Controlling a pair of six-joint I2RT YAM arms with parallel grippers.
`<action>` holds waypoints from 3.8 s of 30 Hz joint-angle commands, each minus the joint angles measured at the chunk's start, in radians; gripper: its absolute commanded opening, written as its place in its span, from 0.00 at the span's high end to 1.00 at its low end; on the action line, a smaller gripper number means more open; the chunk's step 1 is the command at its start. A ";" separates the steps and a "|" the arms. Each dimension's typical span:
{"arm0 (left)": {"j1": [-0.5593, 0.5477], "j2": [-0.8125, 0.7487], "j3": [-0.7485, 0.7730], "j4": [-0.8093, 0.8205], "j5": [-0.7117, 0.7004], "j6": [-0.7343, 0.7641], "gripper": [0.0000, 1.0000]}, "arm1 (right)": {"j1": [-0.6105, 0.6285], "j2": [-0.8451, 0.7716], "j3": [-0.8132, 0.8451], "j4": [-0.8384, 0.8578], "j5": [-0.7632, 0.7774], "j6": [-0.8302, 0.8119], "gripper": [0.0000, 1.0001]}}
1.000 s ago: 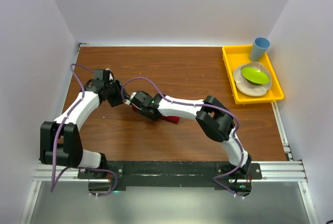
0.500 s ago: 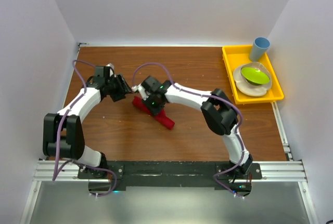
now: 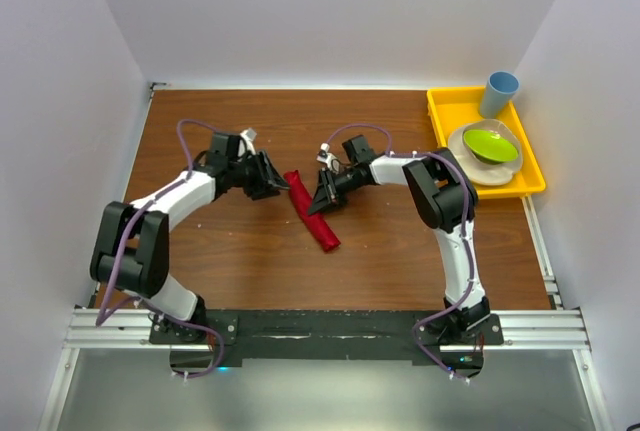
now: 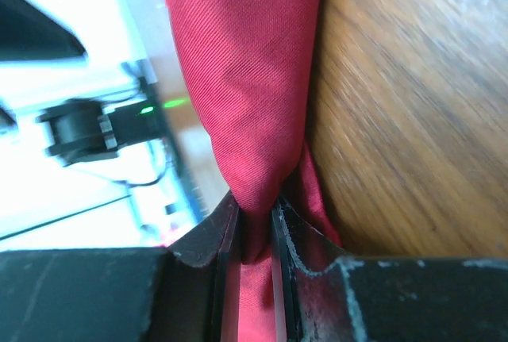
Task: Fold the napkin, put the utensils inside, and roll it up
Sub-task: Roll the napkin with the utensil
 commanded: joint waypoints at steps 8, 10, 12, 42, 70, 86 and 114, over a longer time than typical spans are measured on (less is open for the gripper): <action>-0.065 0.214 0.040 0.398 0.108 -0.144 0.69 | -0.036 0.090 0.022 -0.095 -0.074 -0.098 0.77; -0.067 0.244 0.040 0.450 0.110 -0.156 0.72 | -0.038 0.087 0.034 -0.117 -0.055 -0.120 0.76; -0.065 0.281 0.040 0.490 0.111 -0.166 0.74 | -0.038 0.075 0.042 -0.147 -0.031 -0.130 0.73; -0.067 0.342 0.023 0.401 0.039 -0.075 0.80 | 0.142 -0.373 -0.104 -0.491 0.868 -0.296 0.46; 0.142 0.060 0.107 -0.027 0.031 -0.049 0.46 | 0.488 -0.257 0.098 -0.353 1.337 -0.690 0.37; 0.142 0.025 0.063 -0.011 0.054 -0.054 0.47 | 0.485 -0.135 0.066 -0.265 1.500 -0.709 0.51; 0.073 0.083 0.081 0.090 0.209 -0.069 0.47 | 0.034 -0.125 -0.055 0.019 0.083 0.137 0.86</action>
